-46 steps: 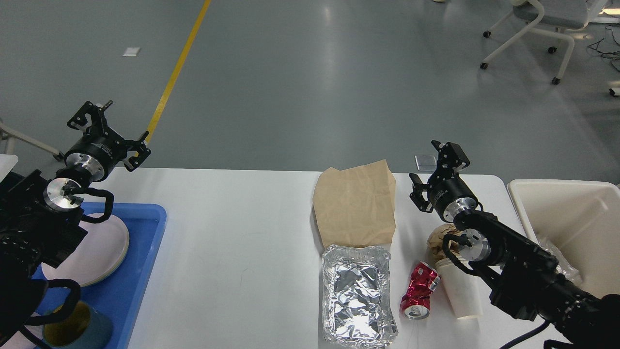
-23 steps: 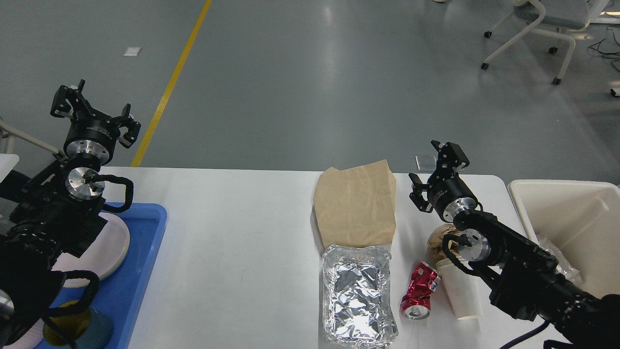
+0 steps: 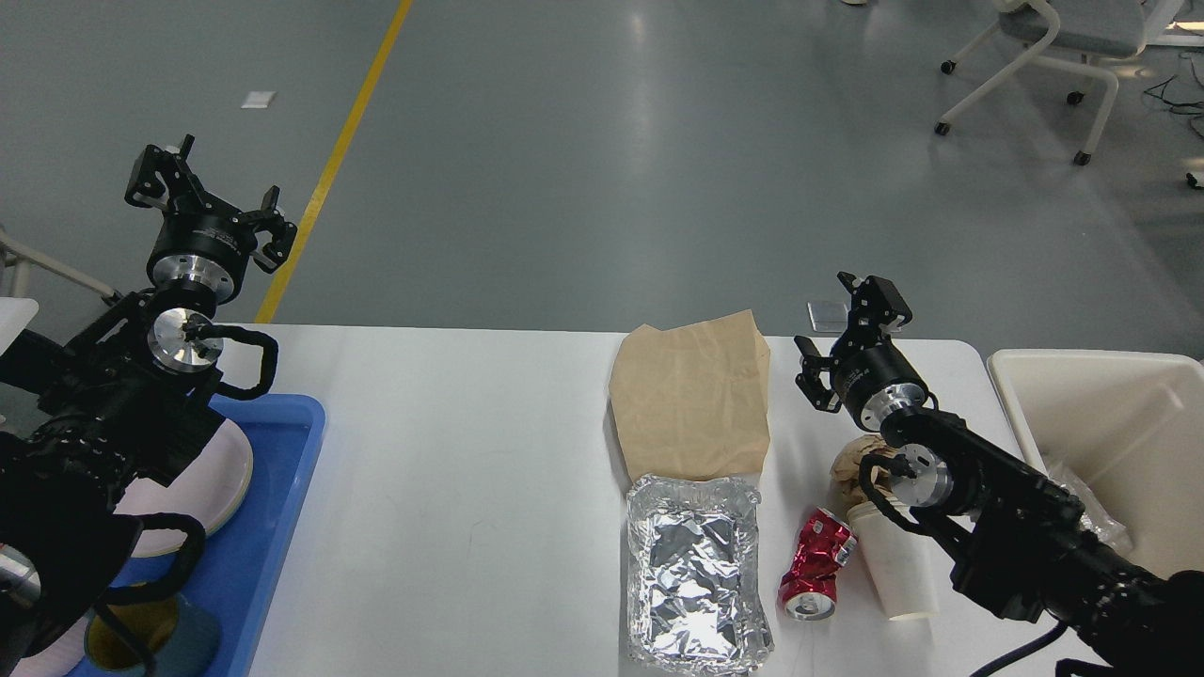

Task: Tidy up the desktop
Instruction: 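Open the left gripper and raise it away from the plates, then raise the right gripper up and away from the white bin, then reach the right gripper to the brown paper bag and grasp it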

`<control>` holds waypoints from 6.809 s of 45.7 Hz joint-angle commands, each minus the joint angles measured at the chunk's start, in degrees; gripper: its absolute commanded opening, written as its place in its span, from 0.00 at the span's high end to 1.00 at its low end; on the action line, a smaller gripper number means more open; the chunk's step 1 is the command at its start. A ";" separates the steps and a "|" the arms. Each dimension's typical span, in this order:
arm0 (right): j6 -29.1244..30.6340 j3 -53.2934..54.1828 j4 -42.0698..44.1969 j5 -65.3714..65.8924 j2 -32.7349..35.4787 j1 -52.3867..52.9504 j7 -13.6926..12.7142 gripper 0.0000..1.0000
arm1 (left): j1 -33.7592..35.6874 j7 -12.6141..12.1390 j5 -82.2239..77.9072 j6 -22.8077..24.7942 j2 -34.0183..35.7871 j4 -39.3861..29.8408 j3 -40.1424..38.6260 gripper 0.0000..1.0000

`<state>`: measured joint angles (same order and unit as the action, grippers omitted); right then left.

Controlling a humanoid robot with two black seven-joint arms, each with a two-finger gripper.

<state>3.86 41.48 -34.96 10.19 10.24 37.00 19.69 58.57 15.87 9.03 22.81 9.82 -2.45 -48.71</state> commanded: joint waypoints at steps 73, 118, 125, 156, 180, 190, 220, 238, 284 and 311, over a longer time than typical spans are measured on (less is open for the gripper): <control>0.01 0.00 -0.02 0.00 -0.04 0.00 0.00 0.00 | -9.70 11.03 -0.07 6.11 -7.88 -0.09 7.49 0.04; -0.08 0.00 -0.02 0.00 -0.04 0.00 -0.09 0.00 | -9.70 11.03 -0.07 6.11 -7.88 -0.09 7.49 0.04; -0.08 0.09 -0.11 0.00 0.22 0.61 -0.35 0.00 | -9.70 11.03 -0.07 6.11 -7.88 -0.09 7.49 0.04; -0.43 1.76 2.62 -0.97 4.18 1.05 -0.53 0.00 | -9.70 11.03 -0.07 6.11 -7.88 -0.09 7.49 0.04; 0.01 1.58 1.74 -0.88 3.56 3.34 0.00 0.00 | -9.70 11.03 -0.07 6.11 -7.88 -0.09 7.49 0.04; 0.10 1.23 1.56 -0.88 4.35 4.13 0.00 0.00 | -9.79 11.03 -0.07 6.11 -7.88 -0.09 7.49 0.04; 7.48 -47.95 -0.63 14.50 14.11 28.81 -5.79 0.00 | -9.79 11.03 -0.07 6.11 -7.88 -0.09 7.49 0.04; 9.23 -104.13 -8.70 10.64 1.63 50.87 -13.62 0.00 | -9.79 11.03 -0.07 6.11 -7.88 -0.09 7.49 0.04; 20.84 -97.21 -5.21 9.76 -2.24 47.29 -13.97 0.00 | -9.71 11.03 -0.07 6.11 -7.88 -0.09 7.40 0.04; 20.31 -89.82 4.20 9.85 -4.79 37.18 -13.97 0.00 | -9.79 11.03 -0.07 6.11 -7.88 -0.09 7.49 0.04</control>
<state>24.16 -48.36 -33.14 20.03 6.05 75.80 5.71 48.81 26.90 8.96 28.92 1.93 -2.55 -41.23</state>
